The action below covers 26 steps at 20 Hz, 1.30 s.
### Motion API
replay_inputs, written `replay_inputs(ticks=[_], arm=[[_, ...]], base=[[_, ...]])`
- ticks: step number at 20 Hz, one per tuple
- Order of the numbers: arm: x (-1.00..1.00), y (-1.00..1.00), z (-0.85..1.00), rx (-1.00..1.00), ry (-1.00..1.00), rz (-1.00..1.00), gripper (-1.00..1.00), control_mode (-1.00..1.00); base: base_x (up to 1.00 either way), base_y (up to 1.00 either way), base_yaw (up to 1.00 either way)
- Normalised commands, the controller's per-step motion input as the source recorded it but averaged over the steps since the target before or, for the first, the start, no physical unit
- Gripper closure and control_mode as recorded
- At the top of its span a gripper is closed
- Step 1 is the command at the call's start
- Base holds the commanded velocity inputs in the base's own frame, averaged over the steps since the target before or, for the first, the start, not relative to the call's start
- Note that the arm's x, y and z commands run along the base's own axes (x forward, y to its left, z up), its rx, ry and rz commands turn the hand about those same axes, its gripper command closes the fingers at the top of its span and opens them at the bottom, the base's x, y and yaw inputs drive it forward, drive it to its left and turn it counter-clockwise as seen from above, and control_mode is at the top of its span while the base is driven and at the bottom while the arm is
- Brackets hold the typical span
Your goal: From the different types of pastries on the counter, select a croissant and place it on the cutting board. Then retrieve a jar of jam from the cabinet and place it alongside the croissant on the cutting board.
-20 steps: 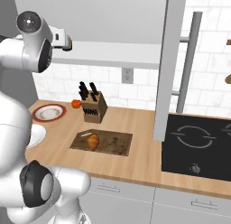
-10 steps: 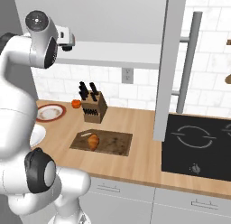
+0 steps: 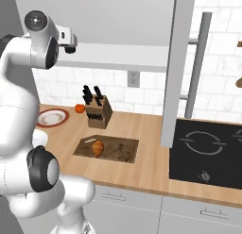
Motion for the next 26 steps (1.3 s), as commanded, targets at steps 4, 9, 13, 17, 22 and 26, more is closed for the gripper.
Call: replay_inputs(ticks=[4, 9, 13, 17, 22, 26], arm=[[0.33, 0.0, 0.0, 0.0, 0.0, 0.0, -1.0, -1.0], [0.27, 0.0, -0.01, 0.0, 0.01, 0.0, -1.0, -1.0], [0.3, 0.0, -0.06, 0.0, 0.03, 0.0, -1.0, -1.0], [0.3, 0.0, -0.07, 0.03, 0.14, 0.0, -1.0, -1.0], [0.32, 0.02, -0.05, 0.01, 0.05, 0.0, -1.0, -1.0], [0.27, 0.01, -0.03, 0.0, 0.0, 0.0, -1.0, -1.0]], base=[[0.0, 0.0, 0.0], [0.0, 0.0, 0.0], [0.0, 0.0, 0.0], [0.0, 0.0, 0.0], [0.0, 0.0, 0.0], [0.0, 0.0, 0.0]])
